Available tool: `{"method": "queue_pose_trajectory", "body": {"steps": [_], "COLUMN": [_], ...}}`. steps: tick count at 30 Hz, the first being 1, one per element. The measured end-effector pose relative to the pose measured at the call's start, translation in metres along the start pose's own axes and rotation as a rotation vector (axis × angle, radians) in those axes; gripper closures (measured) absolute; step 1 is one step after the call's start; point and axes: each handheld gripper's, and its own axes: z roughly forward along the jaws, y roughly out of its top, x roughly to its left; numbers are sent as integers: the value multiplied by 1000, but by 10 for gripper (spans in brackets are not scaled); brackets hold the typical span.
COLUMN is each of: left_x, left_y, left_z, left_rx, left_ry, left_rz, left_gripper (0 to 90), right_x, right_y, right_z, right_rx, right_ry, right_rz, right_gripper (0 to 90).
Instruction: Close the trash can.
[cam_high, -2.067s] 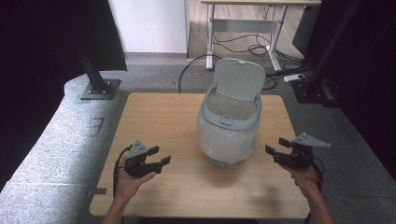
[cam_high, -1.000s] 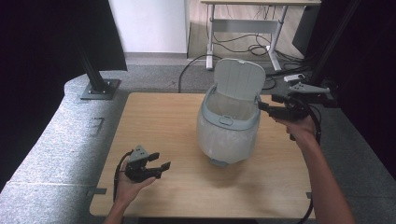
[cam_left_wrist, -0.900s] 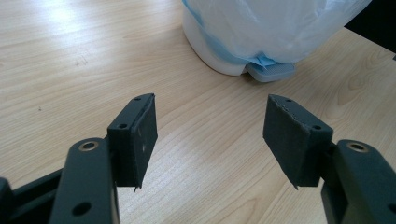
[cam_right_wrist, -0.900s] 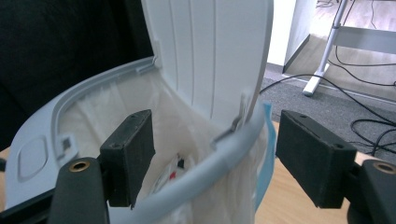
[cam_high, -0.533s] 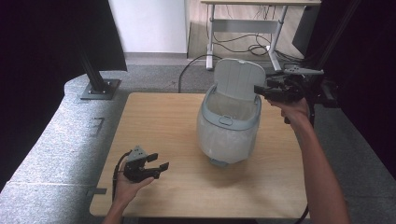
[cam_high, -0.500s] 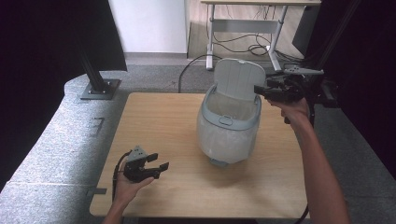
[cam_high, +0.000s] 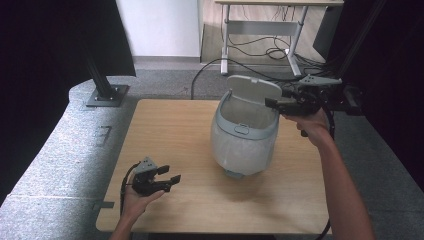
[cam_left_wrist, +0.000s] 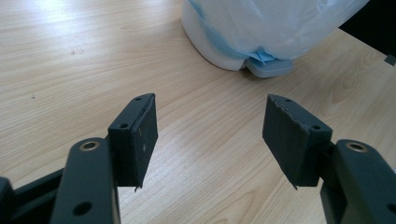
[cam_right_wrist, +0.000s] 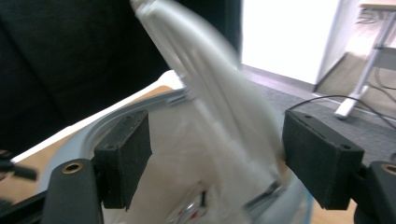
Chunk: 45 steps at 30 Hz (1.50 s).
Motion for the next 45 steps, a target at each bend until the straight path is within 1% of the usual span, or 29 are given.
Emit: {"method": "queue_pose_trajectory", "body": {"steps": [2,3,4,5,6,7,9,11,12,13,14,15,16,17,18,19,20,21,23,25,26,28,30,34,35,36,38,41,45], "left_x": [-2,-2,-2,-3,-3,-4,-5,-5,-5,-5,-5,-5,-4,-3,-3,-2,-2,-1,-1,-2,-2,-3,-3,-2,-1,0,1,1,2], "left_y": [1,1,1,1,1,1,0,0,0,0,0,0,-1,-1,-1,-1,-2,-2,-3,-3,-3,-2,-2,-2,-3,-3,-3,-3,-4], "left_z": [0,1,1,1,2,2,3,3,3,3,3,3,3,3,3,3,3,3,3,3,3,3,3,1,1,0,0,0,-1], "left_rx": [1,1,3,4,7,10,13,12,13,13,13,13,15,16,16,17,16,17,18,19,19,19,19,14,13,12,10,9,10], "left_ry": [-4,-6,-8,-9,-10,-11,-13,-14,-14,-14,-13,-13,-11,-10,-10,-7,-6,-5,-4,-5,-5,-5,-5,-2,-1,1,3,6,4], "left_rz": [1,2,4,4,6,8,10,9,10,10,10,9,7,6,6,2,0,-1,-4,-2,-1,1,1,-4,-5,-6,-10,-14,-12], "left_gripper": [359,359,358,358,358,358,358,357,357,358,358,358,357,358,358,358,358,358,358,358,358,358,358,358,358,358,359,358,359], "right_x": [9,15,23,26,26,33,35,39,40,40,40,41,41,42,42,44,49,51,57,58,59,64,65,66,66,65,65,62,60], "right_y": [-5,-8,-12,-13,-13,-17,-18,-21,-24,-27,-27,-29,-28,-28,-28,-28,-28,-28,-27,-27,-27,-28,-29,-32,-33,-36,-37,-44,-57], "right_z": [-3,-4,-6,-6,-6,-5,-4,1,6,13,13,18,20,22,22,25,29,31,35,36,37,35,35,30,28,23,19,3,-18], "right_rx": [18,23,31,31,31,45,50,73,95,112,112,97,90,85,85,83,89,89,92,92,115,108,110,97,89,72,60,15,-12], "right_ry": [19,39,69,78,78,99,105,115,106,80,80,52,39,23,23,-3,-52,-65,-85,-89,-108,-120,-116,-104,-104,-108,-113,-134,-160], "right_rz": [-15,-22,-32,-36,-36,-36,-33,-21,-21,-18,-18,-10,-1,-2,-2,-18,-62,-64,-66,-64,-93,-94,-99,-109,-108,-96,-92,-73,-61], "right_gripper": [231,230,227,226,226,226,227,231,232,235,235,239,240,241,241,242,236,229,228,229,239,240,237,229,227,227,227,227,227]}}
